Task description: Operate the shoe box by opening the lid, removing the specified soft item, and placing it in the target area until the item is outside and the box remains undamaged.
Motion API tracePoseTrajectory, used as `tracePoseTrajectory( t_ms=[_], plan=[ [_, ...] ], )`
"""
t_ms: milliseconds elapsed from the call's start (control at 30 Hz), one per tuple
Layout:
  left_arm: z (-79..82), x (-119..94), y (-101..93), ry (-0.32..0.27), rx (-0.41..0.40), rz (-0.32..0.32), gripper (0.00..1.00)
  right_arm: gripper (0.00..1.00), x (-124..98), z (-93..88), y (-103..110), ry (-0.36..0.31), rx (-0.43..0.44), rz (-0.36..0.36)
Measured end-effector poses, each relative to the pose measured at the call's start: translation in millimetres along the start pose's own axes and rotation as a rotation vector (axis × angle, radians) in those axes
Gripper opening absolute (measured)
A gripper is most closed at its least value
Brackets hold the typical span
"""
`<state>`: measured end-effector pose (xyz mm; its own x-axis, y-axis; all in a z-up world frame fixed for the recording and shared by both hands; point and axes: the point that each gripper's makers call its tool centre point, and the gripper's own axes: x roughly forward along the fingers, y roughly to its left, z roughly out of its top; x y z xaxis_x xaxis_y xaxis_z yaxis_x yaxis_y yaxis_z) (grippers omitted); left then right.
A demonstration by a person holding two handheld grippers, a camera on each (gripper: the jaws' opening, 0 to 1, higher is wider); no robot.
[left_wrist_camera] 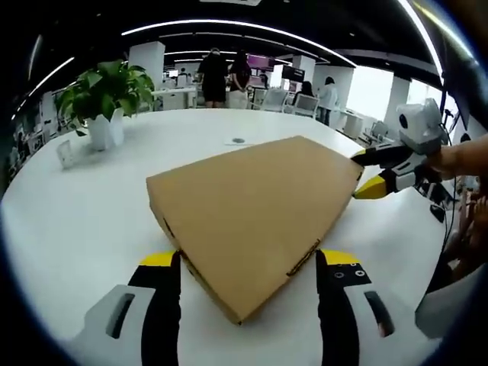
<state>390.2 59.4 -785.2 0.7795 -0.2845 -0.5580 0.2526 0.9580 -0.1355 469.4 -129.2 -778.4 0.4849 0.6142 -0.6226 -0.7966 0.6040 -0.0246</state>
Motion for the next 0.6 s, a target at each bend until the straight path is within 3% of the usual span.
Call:
tracePoseTrajectory(
  t_ms=[600],
  plan=[
    [-1.7,-3,16.0,0.036,0.038,-0.048,0.73,0.62,1,0.5,18,0.001,0.042,-0.049]
  ],
)
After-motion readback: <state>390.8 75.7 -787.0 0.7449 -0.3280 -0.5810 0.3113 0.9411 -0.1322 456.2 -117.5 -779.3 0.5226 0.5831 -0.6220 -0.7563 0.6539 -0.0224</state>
